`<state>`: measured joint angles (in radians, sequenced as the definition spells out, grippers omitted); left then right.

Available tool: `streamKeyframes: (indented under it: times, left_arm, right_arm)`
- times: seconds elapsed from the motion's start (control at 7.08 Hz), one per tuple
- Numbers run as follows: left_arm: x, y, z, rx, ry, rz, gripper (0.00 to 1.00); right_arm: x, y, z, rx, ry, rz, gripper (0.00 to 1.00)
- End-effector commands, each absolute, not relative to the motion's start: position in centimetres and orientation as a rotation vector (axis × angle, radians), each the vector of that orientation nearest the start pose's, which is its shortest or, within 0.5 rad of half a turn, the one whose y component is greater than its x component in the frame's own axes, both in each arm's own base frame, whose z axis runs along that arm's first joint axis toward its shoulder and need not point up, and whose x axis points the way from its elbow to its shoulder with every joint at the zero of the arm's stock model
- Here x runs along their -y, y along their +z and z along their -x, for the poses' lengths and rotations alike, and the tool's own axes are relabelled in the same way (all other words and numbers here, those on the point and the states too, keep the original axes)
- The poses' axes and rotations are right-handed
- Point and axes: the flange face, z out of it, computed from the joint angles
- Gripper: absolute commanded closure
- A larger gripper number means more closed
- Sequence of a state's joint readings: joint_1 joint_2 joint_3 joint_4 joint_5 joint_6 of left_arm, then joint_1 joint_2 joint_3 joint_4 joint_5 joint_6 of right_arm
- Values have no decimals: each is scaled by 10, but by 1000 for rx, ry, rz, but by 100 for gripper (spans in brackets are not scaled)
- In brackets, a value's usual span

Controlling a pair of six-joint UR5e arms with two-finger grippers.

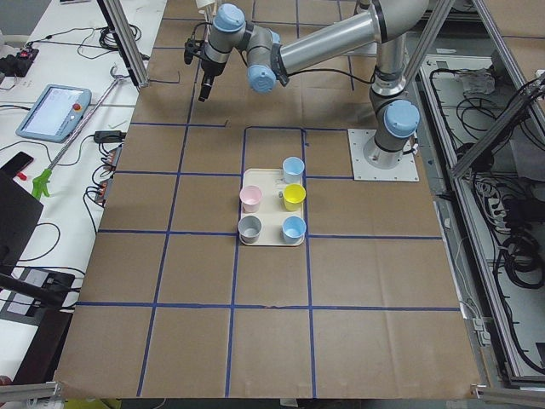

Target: Transfer IKEA cup to right arm and place on rack

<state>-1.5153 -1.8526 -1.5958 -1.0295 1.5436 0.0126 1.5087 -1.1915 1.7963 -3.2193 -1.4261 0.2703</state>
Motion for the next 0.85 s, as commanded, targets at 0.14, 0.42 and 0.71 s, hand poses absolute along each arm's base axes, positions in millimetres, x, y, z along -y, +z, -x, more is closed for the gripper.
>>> streamKeyframes:
  times: [0.14, 0.42, 0.71]
  left_arm:
    - [578, 421, 108, -3138, -183, 106, 0]
    - [531, 454, 120, -3155, -44, 92, 0]
    - [504, 462, 120, -3150, -20, 65, 0]
  right_arm:
    - [662, 356, -88, -2589, -1620, -41, 86]
    - [666, 335, -83, -2620, -1669, -26, 86]
    - [655, 309, -72, -2658, -1631, -45, 85]
